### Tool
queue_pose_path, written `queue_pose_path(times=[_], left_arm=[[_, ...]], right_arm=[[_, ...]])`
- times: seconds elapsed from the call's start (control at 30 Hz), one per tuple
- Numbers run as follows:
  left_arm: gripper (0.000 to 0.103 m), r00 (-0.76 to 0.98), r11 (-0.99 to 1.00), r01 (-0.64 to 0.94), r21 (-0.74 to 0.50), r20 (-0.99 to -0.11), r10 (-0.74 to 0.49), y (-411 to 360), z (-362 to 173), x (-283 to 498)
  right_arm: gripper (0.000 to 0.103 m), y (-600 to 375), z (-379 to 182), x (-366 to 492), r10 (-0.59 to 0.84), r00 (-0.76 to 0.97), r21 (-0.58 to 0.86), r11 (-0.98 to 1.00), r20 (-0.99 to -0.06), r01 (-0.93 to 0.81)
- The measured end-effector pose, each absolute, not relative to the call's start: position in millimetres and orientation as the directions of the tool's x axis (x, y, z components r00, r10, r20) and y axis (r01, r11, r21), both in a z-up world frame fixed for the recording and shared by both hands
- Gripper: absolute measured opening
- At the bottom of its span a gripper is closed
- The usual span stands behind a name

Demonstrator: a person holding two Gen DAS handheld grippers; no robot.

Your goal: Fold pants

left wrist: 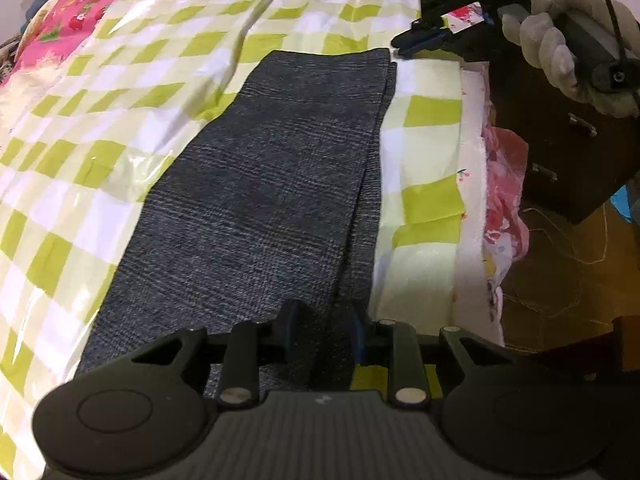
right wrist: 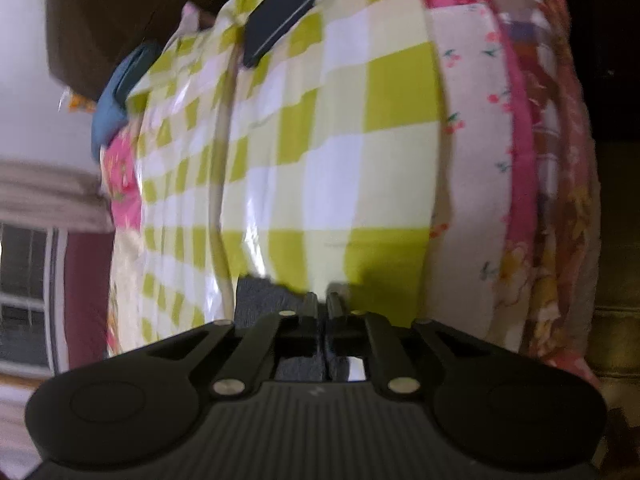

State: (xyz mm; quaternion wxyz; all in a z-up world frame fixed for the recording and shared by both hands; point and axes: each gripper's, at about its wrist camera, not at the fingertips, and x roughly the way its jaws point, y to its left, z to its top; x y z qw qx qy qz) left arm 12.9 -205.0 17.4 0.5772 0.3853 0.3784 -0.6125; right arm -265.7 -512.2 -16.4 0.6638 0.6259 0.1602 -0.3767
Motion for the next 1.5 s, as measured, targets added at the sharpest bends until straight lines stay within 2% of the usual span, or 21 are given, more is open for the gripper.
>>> queue_pose_path(times=[0.07,0.17,0.23,0.37,0.6,0.8,0.87,0.97,1.13,1.2,1.33,1.4,1.5], left_arm=[[0.042,-0.04,-0.055,0.998,-0.018,-0.909,-0.416,-206,18,11],[0.043,-0.045,-0.047,0.998,-0.028,-0.908,-0.416,-210,17,10],[0.043,-0.045,-0.05,0.998,-0.026,-0.909,-0.415,-211,17,9],[0.043,-0.049,-0.045,0.998,-0.033,-0.906,-0.42,-210,19,11],[0.046,-0.053,-0.054,0.998,-0.034,-0.908,-0.415,-211,16,11],[0.047,-0.057,-0.061,0.998,-0.034,-0.908,-0.414,-212,15,11],[0.047,-0.059,-0.051,0.998,-0.042,-0.906,-0.419,-212,16,13],[0.047,-0.065,-0.036,0.998,-0.055,-0.905,-0.419,-214,14,17],[0.052,-0.074,-0.038,0.997,-0.064,-0.895,-0.44,-223,13,17],[0.054,-0.079,-0.048,0.997,-0.064,-0.896,-0.437,-228,8,16],[0.055,-0.076,-0.061,0.997,-0.056,-0.906,-0.416,-232,-2,13],[0.055,-0.087,-0.056,0.996,-0.07,-0.904,-0.418,-230,-1,15],[0.055,-0.082,-0.044,0.997,-0.07,-0.906,-0.415,-228,1,16]], right_arm=[[0.026,-508,-15,-259,-0.263,0.656,0.691,-0.058,-0.707,0.721],[0.028,-497,-16,-256,-0.229,0.673,0.704,-0.088,-0.703,0.705],[0.027,-492,-17,-251,-0.219,0.641,0.666,-0.061,-0.735,0.743],[0.017,-490,-27,-255,-0.226,0.621,0.647,-0.063,-0.751,0.76],[0.019,-490,-23,-237,-0.237,0.595,0.603,0.046,-0.768,0.796],[0.017,-494,-22,-211,-0.243,0.541,0.515,0.165,-0.805,0.841],[0.01,-492,-21,-216,-0.242,0.555,0.531,0.163,-0.796,0.832],[0.008,-495,-22,-228,-0.221,0.607,0.607,0.077,-0.763,0.791],[0.008,-506,-6,-240,-0.242,0.72,0.742,-0.001,-0.651,0.67],[0.008,-509,-7,-243,-0.255,0.712,0.736,-0.001,-0.655,0.677],[0.008,-520,-36,-242,-0.226,0.64,0.665,-0.053,-0.735,0.745],[0.013,-519,-29,-239,-0.228,0.646,0.667,-0.021,-0.729,0.745],[0.015,-517,-5,-234,-0.286,0.598,0.601,0.087,-0.749,0.794]])
